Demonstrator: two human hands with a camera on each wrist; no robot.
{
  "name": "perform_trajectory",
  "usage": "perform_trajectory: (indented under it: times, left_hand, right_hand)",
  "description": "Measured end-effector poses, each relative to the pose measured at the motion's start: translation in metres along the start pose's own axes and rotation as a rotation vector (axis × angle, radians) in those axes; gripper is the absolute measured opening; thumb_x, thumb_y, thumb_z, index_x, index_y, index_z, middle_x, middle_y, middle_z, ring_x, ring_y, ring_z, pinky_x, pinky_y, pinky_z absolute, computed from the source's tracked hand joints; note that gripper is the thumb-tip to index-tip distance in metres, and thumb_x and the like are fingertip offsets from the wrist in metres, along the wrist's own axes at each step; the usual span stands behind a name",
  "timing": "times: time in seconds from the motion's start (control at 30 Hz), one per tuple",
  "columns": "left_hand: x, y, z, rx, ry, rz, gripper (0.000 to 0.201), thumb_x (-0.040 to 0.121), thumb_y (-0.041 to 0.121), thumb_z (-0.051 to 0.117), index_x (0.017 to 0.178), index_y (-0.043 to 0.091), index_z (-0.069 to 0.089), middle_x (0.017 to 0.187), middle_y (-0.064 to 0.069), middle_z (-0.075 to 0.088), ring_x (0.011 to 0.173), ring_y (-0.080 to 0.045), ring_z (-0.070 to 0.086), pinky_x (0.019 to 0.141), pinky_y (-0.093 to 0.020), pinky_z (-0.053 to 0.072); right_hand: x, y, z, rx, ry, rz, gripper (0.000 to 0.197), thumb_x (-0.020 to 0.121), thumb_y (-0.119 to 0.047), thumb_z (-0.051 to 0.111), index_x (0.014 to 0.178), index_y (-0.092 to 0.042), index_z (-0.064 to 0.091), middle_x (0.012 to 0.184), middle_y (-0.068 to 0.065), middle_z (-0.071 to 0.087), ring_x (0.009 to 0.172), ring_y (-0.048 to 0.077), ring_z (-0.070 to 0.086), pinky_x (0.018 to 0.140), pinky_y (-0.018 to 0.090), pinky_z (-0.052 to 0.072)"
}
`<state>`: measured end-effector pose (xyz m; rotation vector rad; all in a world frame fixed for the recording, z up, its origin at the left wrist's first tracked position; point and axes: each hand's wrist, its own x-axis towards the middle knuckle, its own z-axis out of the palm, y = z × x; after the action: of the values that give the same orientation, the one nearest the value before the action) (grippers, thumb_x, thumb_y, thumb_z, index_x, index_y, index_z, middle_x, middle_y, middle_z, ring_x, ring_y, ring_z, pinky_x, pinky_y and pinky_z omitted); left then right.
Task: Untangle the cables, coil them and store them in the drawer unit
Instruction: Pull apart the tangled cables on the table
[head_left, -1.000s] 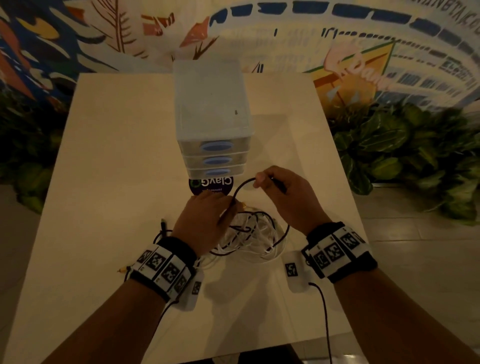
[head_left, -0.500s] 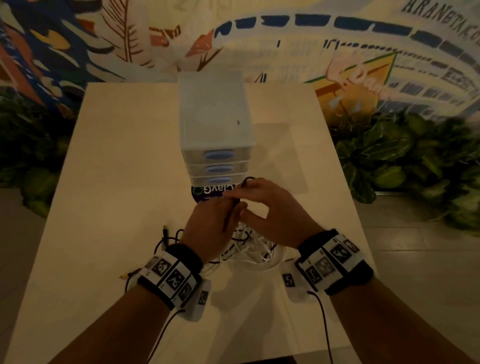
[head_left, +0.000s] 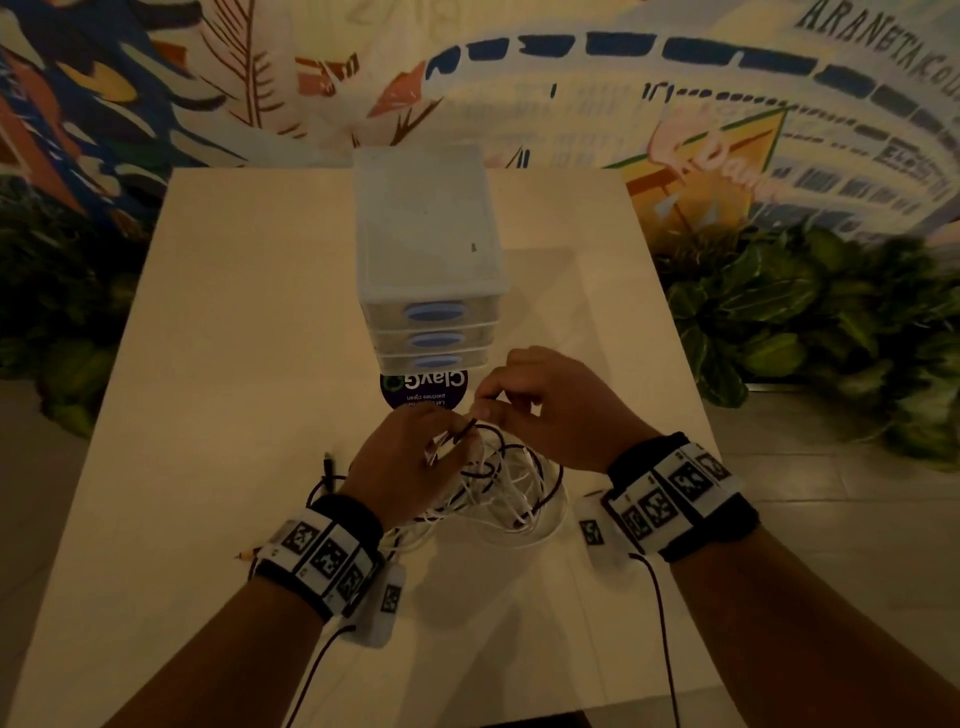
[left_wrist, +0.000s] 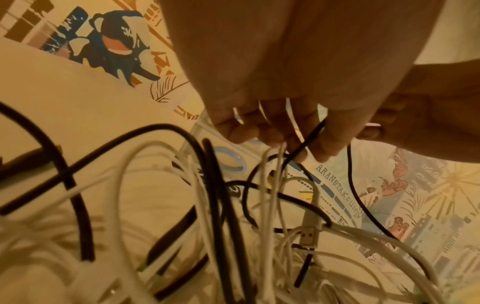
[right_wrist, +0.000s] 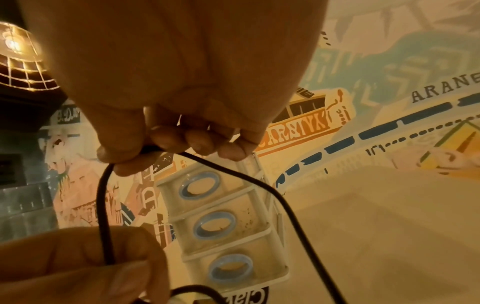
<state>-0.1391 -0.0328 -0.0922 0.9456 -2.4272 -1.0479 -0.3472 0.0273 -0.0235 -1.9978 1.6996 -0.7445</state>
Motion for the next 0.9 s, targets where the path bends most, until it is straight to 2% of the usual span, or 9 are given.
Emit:
perform_trajectory:
  times: [0.2,0.3,0.4,0.47,0.53,0.63,0.73,0.83,0.9]
  left_hand:
    - [0.004,-0.005,0.001,0.172,-0.039,-0.074,0.046,0.094,0.065,0.04,0.112,0.037,0.071,0.102,0.015,0.062,0.086,-0.006,0.056,0.073,-0.03,0.048]
    - [0.001,-0.003,-0.004,0.32,-0.09,-0.148,0.059,0.091,0.067,0.021,0.096,0.034,0.069,0.085,0.013,0.061,0.083,-0.017,0.058,0.074,-0.037,0.042]
    - [-0.003,0.001,-0.01,0.243,-0.021,-0.197,0.066,0.091,0.066,0.01,0.096,0.037,0.069,0.085,0.02,0.07,0.094,-0.01,0.057,0.089,-0.039,0.038]
    - [-0.004,0.002,-0.012,0.158,0.053,-0.219,0.064,0.096,0.065,0.011,0.089,0.041,0.07,0.08,0.026,0.07,0.093,-0.008,0.058,0.095,-0.041,0.04]
    - [-0.002,0.004,-0.016,0.099,0.129,-0.249,0.062,0.099,0.064,0.014,0.082,0.04,0.068,0.073,0.024,0.069,0.086,-0.009,0.06,0.091,-0.045,0.045]
    - [0.002,0.008,-0.023,-0.063,0.222,-0.282,0.05,0.105,0.058,0.027,0.082,0.034,0.064,0.062,0.013,0.064,0.062,-0.004,0.057,0.066,-0.038,0.046]
    - [0.002,0.009,-0.028,-0.15,0.211,-0.271,0.034,0.108,0.04,0.038,0.087,0.027,0.062,0.06,0.022,0.058,0.055,0.001,0.051,0.056,-0.032,0.034]
    - [0.001,0.016,-0.03,-0.127,0.211,-0.229,0.029,0.108,0.038,0.041,0.088,0.027,0.059,0.067,0.018,0.061,0.062,-0.003,0.054,0.059,-0.036,0.041]
    - [0.004,0.024,-0.029,-0.185,0.193,-0.229,0.022,0.108,0.037,0.042,0.093,0.031,0.058,0.065,0.024,0.06,0.058,0.001,0.053,0.057,-0.025,0.036]
  right_hand:
    - [-0.006,0.002,-0.011,0.171,0.122,0.08,0.026,0.09,-0.049,0.062,0.089,-0.027,0.075,0.07,-0.007,0.049,0.06,0.011,0.045,0.057,0.028,0.038]
    - [-0.01,0.009,-0.016,0.154,0.162,0.131,0.024,0.092,-0.045,0.063,0.094,-0.026,0.077,0.071,-0.004,0.053,0.061,0.012,0.046,0.059,0.032,0.041]
    - [-0.012,0.016,-0.017,0.077,0.196,0.185,0.013,0.094,-0.042,0.067,0.099,-0.032,0.075,0.072,-0.003,0.054,0.064,0.012,0.049,0.061,0.027,0.04]
    - [-0.015,0.027,-0.013,0.098,0.189,0.26,0.028,0.092,-0.049,0.067,0.116,-0.035,0.069,0.076,-0.009,0.054,0.068,0.008,0.052,0.065,0.019,0.042]
    - [-0.024,0.037,-0.007,0.165,0.164,0.406,0.055,0.089,-0.063,0.062,0.138,-0.04,0.052,0.089,-0.009,0.059,0.073,0.008,0.058,0.071,0.018,0.048]
    - [-0.05,0.053,0.008,0.152,0.161,0.578,0.068,0.087,-0.072,0.055,0.146,-0.04,0.038,0.102,-0.009,0.058,0.083,0.008,0.061,0.076,0.027,0.053]
    - [-0.077,0.055,0.022,0.143,0.021,0.722,0.061,0.087,-0.074,0.05,0.133,-0.034,0.054,0.103,-0.012,0.062,0.089,0.002,0.06,0.077,0.025,0.048]
    - [-0.097,0.053,0.042,0.161,-0.139,0.692,0.045,0.087,-0.069,0.054,0.105,-0.031,0.071,0.098,-0.009,0.065,0.088,0.007,0.06,0.08,0.027,0.046]
    - [-0.104,0.05,0.055,0.235,-0.111,0.653,0.03,0.092,-0.059,0.06,0.093,-0.03,0.07,0.089,-0.008,0.066,0.084,0.009,0.062,0.081,0.031,0.05]
